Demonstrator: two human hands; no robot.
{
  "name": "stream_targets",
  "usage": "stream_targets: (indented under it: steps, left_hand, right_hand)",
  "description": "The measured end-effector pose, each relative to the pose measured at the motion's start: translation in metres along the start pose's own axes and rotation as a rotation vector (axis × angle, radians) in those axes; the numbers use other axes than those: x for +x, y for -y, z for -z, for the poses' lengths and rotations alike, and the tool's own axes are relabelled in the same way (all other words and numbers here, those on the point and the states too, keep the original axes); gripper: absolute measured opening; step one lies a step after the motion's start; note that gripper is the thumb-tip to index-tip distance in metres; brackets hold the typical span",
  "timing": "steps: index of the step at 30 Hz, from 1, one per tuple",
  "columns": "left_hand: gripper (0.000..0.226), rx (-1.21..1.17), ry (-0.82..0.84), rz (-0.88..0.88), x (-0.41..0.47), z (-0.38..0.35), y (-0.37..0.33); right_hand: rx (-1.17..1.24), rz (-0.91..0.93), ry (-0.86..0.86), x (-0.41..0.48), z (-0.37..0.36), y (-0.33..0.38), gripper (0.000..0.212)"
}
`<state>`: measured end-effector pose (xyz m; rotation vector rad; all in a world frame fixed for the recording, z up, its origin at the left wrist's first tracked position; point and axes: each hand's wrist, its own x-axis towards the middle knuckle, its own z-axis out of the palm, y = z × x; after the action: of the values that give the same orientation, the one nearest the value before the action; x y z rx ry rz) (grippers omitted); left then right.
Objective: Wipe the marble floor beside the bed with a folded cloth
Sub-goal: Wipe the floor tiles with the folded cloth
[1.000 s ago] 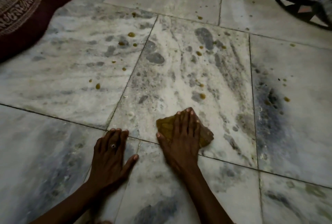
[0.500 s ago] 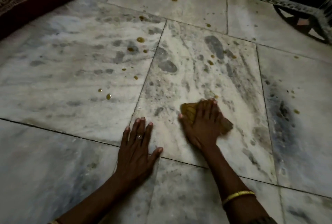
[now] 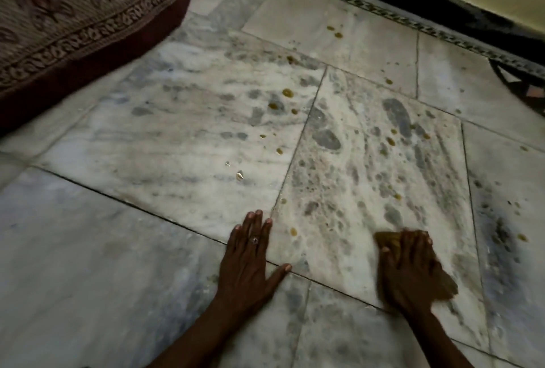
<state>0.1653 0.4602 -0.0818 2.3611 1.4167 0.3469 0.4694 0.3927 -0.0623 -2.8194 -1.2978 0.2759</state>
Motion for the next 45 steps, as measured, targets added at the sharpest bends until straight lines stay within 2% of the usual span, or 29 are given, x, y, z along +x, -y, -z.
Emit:
stream_targets:
  steps: [1,3,9,12,15,17,20,23,25,30,33,36,40,45]
  left_hand:
    - [0.083,0.009,-0.004,0.013,-0.002,0.005,0.01]
    - [0.083,0.047,-0.046,0.059,-0.005,0.012,0.029]
    - [0.086,0.11,-0.05,0.178,-0.022,0.023,0.049]
    - [0.085,0.079,-0.068,0.213,-0.027,0.029,0.056]
    - [0.082,0.069,-0.059,0.193,-0.03,0.033,0.058]
    - [0.08,0.074,-0.07,0.195,-0.029,0.032,0.059]
    - [0.077,0.085,-0.073,0.218,-0.029,0.028,0.059]
    - [0.075,0.103,-0.089,0.211,-0.027,0.026,0.06]
    - [0.075,0.107,-0.089,0.209,-0.028,0.026,0.059]
    - [0.076,0.074,-0.117,0.226,-0.024,0.031,0.059]
    - [0.076,0.026,-0.152,0.343,0.0,0.039,0.059]
    - [0.073,0.071,-0.142,0.355,0.031,0.042,0.07]
    - [0.073,0.166,-0.11,0.337,0.045,0.033,0.087]
    - [0.072,0.159,-0.14,0.338,0.045,0.031,0.087]
  right_hand:
    - [0.025,-0.059,-0.028,0.005,-0.001,0.017,0.084]
    - [0.039,-0.02,-0.054,0.017,-0.003,0.065,0.081]
    - [0.068,0.498,-0.032,-0.008,-0.028,0.212,0.072]
    - [0.025,0.775,-0.018,-0.038,-0.031,0.216,0.065]
    - [0.007,0.912,0.029,-0.053,-0.028,0.175,0.065]
    - [-0.006,0.895,0.008,-0.049,-0.027,0.147,0.065]
    - [-0.016,0.759,-0.016,-0.024,-0.024,0.137,0.066]
    - [-0.006,0.61,-0.057,0.005,-0.024,0.174,0.069]
    - [-0.001,0.588,-0.048,0.016,-0.025,0.209,0.072]
    - [-0.033,0.782,-0.031,0.004,-0.035,0.267,0.068]
    - [-0.017,0.932,-0.035,-0.014,-0.038,0.25,0.066]
    - [-0.027,1.026,0.006,-0.025,-0.031,0.209,0.063]
    - [0.032,0.86,-0.027,0.002,-0.019,0.169,0.064]
    - [0.045,0.546,-0.028,0.076,-0.009,0.21,0.075]
